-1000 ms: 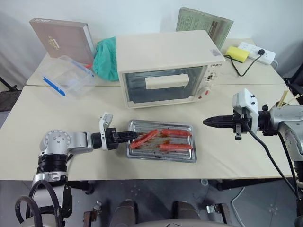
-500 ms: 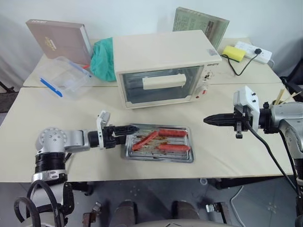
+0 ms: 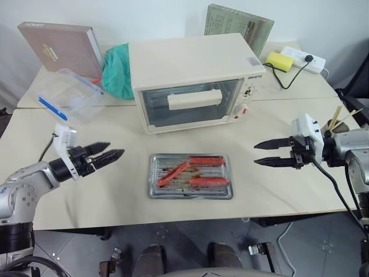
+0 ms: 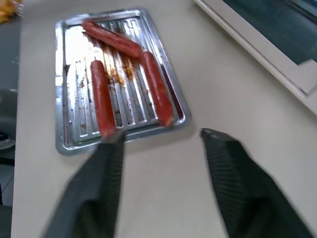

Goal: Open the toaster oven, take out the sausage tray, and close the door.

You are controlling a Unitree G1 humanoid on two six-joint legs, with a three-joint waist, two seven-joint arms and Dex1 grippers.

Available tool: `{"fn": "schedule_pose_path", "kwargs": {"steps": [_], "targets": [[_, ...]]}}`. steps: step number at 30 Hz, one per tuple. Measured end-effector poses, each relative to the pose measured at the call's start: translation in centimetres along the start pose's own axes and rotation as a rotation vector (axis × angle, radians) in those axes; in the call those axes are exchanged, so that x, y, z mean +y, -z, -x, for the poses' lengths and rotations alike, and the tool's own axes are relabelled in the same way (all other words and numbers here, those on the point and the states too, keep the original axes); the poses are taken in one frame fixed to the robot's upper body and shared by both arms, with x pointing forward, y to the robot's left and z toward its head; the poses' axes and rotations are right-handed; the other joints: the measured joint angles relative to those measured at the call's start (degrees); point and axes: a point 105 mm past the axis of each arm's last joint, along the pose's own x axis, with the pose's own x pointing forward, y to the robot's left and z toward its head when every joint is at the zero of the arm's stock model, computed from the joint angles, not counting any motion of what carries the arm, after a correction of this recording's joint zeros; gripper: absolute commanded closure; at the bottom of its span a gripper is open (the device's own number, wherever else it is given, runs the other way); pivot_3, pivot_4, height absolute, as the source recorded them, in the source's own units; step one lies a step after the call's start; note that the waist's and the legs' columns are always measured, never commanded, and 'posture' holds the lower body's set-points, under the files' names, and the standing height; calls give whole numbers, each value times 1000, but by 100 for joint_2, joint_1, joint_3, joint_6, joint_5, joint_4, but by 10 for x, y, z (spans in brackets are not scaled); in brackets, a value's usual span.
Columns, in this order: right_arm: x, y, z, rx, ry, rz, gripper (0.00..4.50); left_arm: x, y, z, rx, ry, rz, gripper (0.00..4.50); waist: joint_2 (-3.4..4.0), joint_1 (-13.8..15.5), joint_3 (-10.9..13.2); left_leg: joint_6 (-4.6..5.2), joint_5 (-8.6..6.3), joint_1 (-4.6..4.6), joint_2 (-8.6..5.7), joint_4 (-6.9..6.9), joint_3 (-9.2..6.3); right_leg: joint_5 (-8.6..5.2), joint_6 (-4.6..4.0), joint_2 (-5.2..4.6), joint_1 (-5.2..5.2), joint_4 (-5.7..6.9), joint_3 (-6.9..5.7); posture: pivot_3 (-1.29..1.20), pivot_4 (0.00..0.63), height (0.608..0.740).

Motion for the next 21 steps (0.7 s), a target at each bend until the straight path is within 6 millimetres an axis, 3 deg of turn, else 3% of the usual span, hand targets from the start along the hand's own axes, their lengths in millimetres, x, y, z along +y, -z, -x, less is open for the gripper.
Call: {"fn": "schedule_pose_path", "kwargs": {"steps": [3, 6, 11, 21], "targets": [[-3, 12, 7, -4, 16, 1, 23, -11, 4, 7, -40, 77, -94, 0, 1, 36, 2, 2, -1, 0, 2, -1, 4, 0, 1, 0, -1, 0, 0, 0, 150, 740], [-4, 18, 9, 23, 8, 28, 23, -26, 3, 12, -101, 193, -125, 0, 1, 43, 3, 4, -2, 0, 4, 8, 4, 0, 1, 0, -1, 7, 0, 0, 150, 740], [-9, 26, 16, 47, 26, 30, 23, -47, 19, 33, -50, 388, -166, 0, 3, 15, 4, 3, -5, 3, 10, 2, 15, 0, 1, 1, -8, 9, -2, 0, 150, 740], [-25, 44, 30, 159, 86, 92, 23, -15, 47, 59, 216, 403, -291, 0, 8, 17, 7, 9, -10, 2, 13, 7, 26, 1, 0, 1, -16, 15, -3, 0, 150, 740]]}}
